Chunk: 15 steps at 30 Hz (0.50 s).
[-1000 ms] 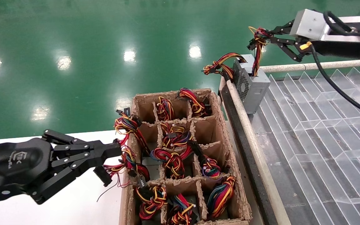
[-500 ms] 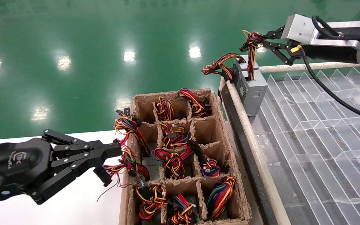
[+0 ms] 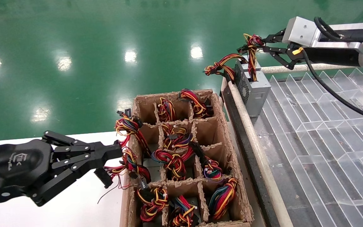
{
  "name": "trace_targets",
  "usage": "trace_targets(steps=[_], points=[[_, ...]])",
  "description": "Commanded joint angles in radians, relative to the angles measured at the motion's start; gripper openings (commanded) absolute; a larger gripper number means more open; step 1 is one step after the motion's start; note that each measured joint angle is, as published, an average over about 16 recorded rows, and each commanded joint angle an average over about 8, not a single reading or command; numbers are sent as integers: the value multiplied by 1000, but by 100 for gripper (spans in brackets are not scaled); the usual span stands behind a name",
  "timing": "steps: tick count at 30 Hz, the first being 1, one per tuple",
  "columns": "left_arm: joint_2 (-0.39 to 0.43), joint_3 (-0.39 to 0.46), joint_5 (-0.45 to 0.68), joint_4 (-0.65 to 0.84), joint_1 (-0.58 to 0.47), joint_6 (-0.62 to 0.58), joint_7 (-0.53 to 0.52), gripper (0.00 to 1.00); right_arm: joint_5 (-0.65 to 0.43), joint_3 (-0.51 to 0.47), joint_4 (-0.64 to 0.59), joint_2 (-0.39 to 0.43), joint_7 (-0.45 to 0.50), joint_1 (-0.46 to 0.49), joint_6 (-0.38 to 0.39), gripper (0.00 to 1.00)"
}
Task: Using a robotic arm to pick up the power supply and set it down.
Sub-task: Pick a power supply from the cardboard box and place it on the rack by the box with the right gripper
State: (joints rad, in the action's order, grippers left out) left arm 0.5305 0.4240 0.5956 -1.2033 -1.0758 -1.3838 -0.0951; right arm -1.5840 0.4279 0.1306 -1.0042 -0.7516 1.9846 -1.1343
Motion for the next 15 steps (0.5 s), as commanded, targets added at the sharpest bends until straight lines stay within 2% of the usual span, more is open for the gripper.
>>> trace_targets(steps=[1, 15], points=[[0, 0, 0, 0, 0, 0, 0, 0, 2, -1, -10, 0, -4, 3, -5, 100], [0, 0, 0, 0, 0, 0, 0, 0, 17, -10, -33, 9, -17, 23, -50, 100]])
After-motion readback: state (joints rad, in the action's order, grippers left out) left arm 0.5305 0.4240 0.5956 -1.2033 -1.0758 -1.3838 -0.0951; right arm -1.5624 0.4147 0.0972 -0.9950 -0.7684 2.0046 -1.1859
